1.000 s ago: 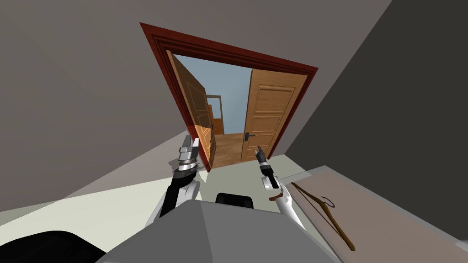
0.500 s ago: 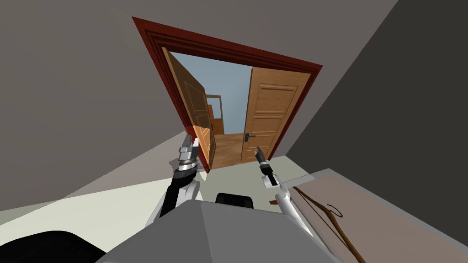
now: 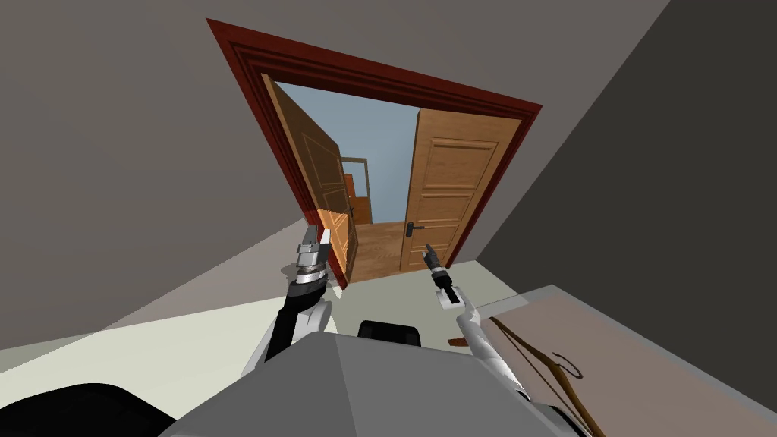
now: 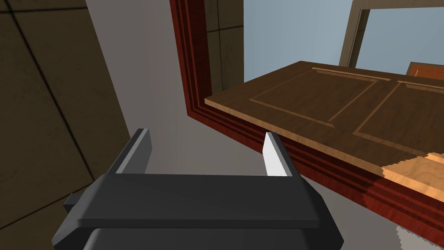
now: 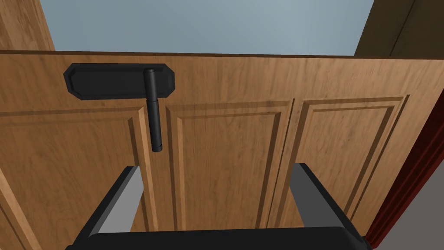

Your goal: Push the door open

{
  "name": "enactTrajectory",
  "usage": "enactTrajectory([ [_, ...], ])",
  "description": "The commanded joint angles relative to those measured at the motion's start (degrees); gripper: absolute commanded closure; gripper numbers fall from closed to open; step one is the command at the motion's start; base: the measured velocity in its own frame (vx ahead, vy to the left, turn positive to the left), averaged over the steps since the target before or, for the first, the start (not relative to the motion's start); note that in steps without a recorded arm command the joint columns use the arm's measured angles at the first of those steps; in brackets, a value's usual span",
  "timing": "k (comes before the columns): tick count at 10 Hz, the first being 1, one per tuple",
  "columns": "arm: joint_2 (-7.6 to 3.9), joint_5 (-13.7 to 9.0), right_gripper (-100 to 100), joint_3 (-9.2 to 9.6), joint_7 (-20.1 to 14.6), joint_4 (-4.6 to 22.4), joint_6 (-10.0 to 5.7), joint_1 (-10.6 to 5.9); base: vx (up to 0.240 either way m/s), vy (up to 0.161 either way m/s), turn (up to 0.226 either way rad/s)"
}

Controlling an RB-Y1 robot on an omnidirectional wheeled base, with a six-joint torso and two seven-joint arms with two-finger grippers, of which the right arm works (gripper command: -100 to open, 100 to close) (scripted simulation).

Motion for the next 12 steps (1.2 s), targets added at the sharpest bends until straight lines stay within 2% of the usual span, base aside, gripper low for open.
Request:
enactTrajectory([
  [1,-0.65,0.92,-100,-0.01,-1.65,2.86,-0.31,-1.93,0.08,-0.047,0.026],
  [3,-1.7,2.02,-100,-0.07,-3.75,7.04,-0.88,-4.44,0.097,-0.046,0.03],
  [4,-1.7,2.02,-100,-0.07,-3.75,7.87,-0.88,-4.44,0.065,-0.034,0.011],
  [7,-3.14,3.53,-100,-0.14,-6.62,13.86,-1.66,-7.88,0.072,-0.046,0.02],
  [8,-3.14,3.53,-100,-0.14,-6.62,13.93,-1.66,-7.88,0.058,-0.033,0.013],
  [10,-3.97,4.42,-100,-0.18,-8.31,17.14,-2.12,-9.91,0.056,-0.023,0.014],
  [11,-3.97,4.42,-100,-0.18,-8.31,17.5,-2.12,-9.91,0.056,-0.017,0.012],
  [12,-4.35,4.82,-100,-0.2,-9.07,19.1,-2.32,-10.81,0.059,-0.021,0.009],
])
